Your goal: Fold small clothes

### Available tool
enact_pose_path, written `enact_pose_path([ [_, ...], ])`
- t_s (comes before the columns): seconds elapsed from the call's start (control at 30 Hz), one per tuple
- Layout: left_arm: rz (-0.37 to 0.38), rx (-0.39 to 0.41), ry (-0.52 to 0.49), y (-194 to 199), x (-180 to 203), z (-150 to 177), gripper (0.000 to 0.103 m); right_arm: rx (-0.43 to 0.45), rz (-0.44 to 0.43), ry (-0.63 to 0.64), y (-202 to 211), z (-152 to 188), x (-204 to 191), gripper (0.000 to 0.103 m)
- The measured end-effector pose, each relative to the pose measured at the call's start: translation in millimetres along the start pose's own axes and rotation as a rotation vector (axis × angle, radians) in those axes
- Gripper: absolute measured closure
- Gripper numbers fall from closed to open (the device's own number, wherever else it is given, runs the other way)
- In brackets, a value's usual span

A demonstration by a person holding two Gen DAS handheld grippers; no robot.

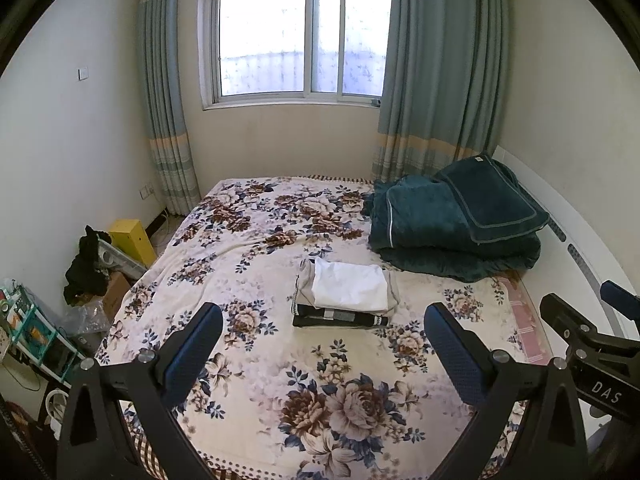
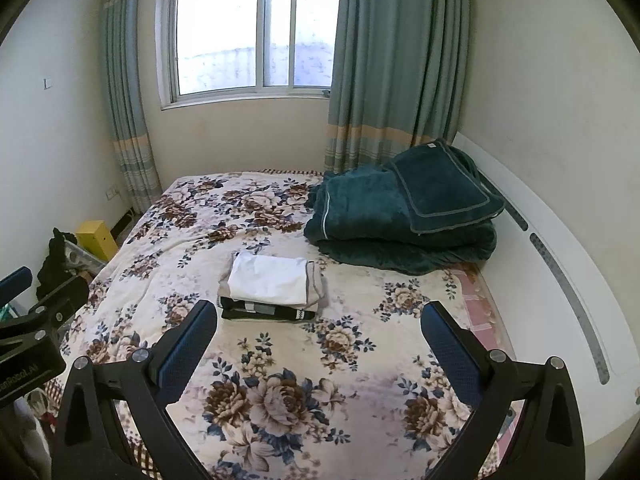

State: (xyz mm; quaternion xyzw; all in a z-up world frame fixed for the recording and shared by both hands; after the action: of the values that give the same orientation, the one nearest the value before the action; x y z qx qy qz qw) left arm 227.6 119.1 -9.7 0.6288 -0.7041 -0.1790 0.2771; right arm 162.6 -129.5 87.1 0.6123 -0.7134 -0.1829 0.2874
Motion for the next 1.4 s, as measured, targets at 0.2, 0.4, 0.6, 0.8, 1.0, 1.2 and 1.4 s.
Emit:
enact_pose_path([
  [0.2, 0.003, -0.001, -0.001, 0.1, -0.5, -0.9, 0.000, 0.012, -0.013, 0.006, 1.0, -5.6, -1.0, 0.000],
  [0.4, 0.004, 0.000, 0.000, 0.4, 0.2, -1.2, 0.000, 0.012, -0.017, 0.007, -1.4, -6.1, -0.8, 0.000],
  [0.6, 0.004, 0.010, -0.004, 2.0, 3.9, -9.1, 0.000, 0.013, -0.018, 0.005, -0.5, -6.4, -1.1, 0.000],
  [0.8, 0.000, 0.016, -0.008, 3.2, 6.8, -14.6, 0.000, 0.012, -0.020, 0.001, 1.3, -5.5, -1.2, 0.000],
  [1.0, 0.002, 0.019, -0.005, 5.3, 5.8, -14.5, 0.000, 0.013, -0.020, -0.001, 2.0, -5.9, -1.7, 0.000],
  [1.2, 0.002, 0.018, -0.002, 6.8, 7.1, -13.2, 0.000, 0.015, -0.020, -0.004, 3.4, -6.3, -2.8, 0.000],
  [1.4, -0.001, 0.021, -0.002, 7.7, 8.7, -15.6, 0.000, 0.014, -0.019, -0.005, 4.8, -4.9, -3.0, 0.000],
])
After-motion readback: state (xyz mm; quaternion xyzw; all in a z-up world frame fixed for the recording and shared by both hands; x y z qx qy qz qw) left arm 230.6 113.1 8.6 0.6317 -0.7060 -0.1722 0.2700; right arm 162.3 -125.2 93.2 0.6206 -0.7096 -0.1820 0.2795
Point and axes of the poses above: each gripper's, at about its wrist camera, not at the fingertips, and y roughly against the way its jaws point, x to its right, z to its underside, the point moved 6 cm from there along -y, roughly the way its jaws point, and after that the axes turned 12 degrees about z, right-handed, at the moved point
